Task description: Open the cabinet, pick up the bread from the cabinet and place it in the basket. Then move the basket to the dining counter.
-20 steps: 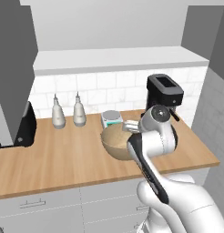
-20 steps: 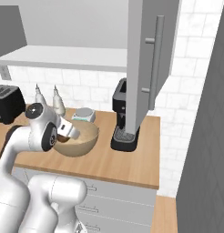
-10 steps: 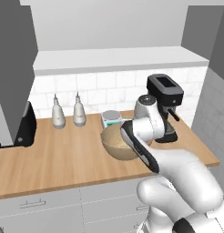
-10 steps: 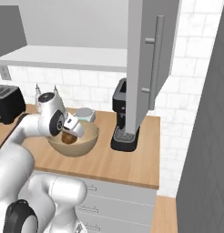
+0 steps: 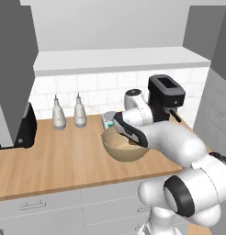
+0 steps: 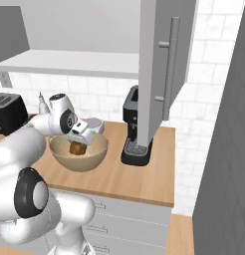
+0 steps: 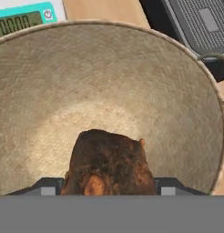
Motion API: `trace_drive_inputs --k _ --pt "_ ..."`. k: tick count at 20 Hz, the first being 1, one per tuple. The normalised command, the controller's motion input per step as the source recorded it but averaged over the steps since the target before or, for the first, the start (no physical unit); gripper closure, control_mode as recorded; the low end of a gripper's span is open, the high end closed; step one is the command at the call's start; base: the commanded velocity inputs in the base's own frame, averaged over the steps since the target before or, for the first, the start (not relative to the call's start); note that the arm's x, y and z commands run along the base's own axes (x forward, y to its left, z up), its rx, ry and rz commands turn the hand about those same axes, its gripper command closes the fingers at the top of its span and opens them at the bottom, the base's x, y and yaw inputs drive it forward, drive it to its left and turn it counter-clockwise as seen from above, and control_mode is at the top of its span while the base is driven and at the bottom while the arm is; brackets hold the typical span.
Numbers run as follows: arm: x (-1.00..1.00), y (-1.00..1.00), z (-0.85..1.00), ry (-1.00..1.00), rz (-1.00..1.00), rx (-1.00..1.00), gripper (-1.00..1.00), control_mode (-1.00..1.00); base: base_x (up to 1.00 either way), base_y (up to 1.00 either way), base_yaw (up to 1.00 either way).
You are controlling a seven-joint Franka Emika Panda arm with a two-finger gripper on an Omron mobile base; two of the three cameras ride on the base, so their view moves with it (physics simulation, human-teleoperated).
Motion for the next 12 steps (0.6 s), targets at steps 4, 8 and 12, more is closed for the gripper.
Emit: trace_drive_inputs --k 4,8,12 --pt "0.47 0.23 -0.39 0.17 0.0 0.0 1.0 -1.0 0.0 0.0 0.0" --pt "0.47 0.14 -0.4 0.19 0.0 0.0 1.0 -1.0 0.0 0.0 0.0" --pt "0.32 0.02 -0.29 0.17 0.0 0.0 1.0 -1.0 0.0 0.0 0.0"
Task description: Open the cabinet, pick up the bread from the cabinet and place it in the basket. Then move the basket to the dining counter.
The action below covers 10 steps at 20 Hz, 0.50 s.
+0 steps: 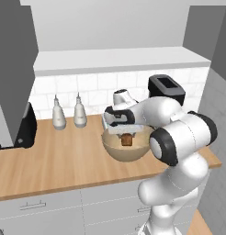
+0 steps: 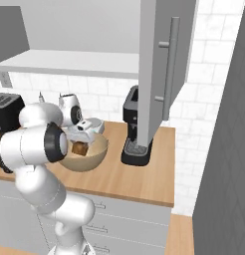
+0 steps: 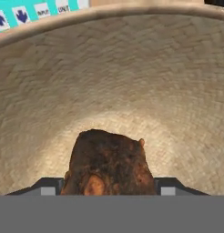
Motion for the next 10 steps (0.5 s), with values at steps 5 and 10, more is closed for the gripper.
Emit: trace_drive_inputs --k 5,10 --pt "0.06 0.0 -0.22 0.03 0.01 0.0 1.0 -1.0 0.0 0.0 0.0" --pt "-0.08 0.0 -0.06 -0.03 0.0 0.0 1.0 -1.0 0.0 0.0 0.0"
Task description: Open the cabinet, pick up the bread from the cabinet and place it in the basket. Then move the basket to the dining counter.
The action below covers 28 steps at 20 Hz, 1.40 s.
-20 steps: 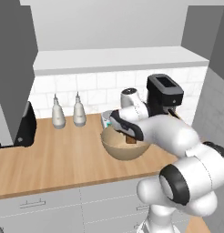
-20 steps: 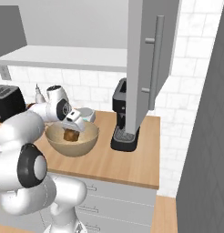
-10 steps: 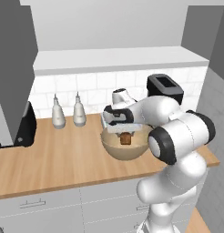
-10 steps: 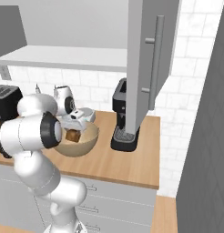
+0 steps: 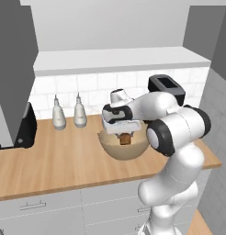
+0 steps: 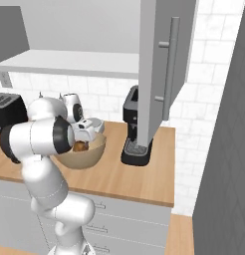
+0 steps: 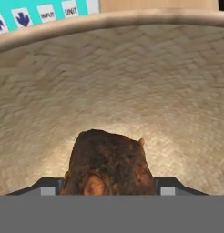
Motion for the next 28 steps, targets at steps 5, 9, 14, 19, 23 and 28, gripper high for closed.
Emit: trace_drive_inputs --k 5,9,14,19,23,28 --pt "-0.28 0.0 0.0 -0.07 0.0 0.0 -1.0 -1.0 0.0 0.0 0.0" --pt "-0.2 0.0 0.07 -0.11 0.0 0.0 -1.0 -1.0 0.0 0.0 0.0" --pt "-0.25 0.0 0.1 -0.12 0.0 0.0 -1.0 -1.0 0.0 0.0 0.0" --pt "-0.26 -0.07 0.33 -0.12 0.0 0.0 -1.0 -1.0 0.0 0.0 0.0" --pt "-0.49 -0.12 0.62 -0.18 0.0 0.01 -1.0 -1.0 0.0 0.0 0.0" --pt "-0.7 -0.01 0.62 -0.2 0.08 0.0 -1.0 -1.0 0.0 0.0 0.0"
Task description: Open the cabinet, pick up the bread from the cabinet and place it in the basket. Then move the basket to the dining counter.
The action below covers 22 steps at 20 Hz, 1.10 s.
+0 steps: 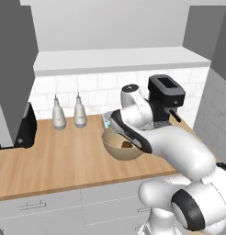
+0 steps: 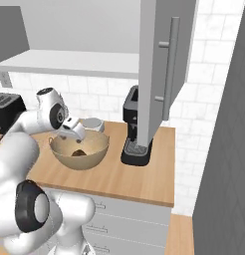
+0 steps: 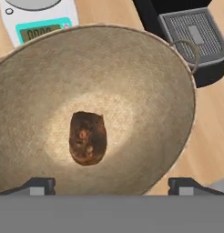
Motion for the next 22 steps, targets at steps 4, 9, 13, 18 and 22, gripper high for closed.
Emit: trace_drive_inputs --k 4,9,13,18,22 --pt "-0.87 0.0 0.52 -0.22 0.15 0.04 -1.0 -1.0 0.0 0.0 0.0" --pt "-0.81 0.0 0.35 -0.23 0.15 0.03 -1.0 -1.0 0.0 0.0 0.0" --pt "-0.83 -0.02 0.33 -0.26 0.14 0.03 -1.0 -1.0 0.0 0.0 0.0" --pt "-0.83 -0.06 0.55 -0.22 0.13 0.08 -1.0 -1.0 0.0 0.0 0.0" --pt "-0.74 0.0 0.59 -0.16 0.14 0.04 -1.0 -1.0 0.0 0.0 0.0"
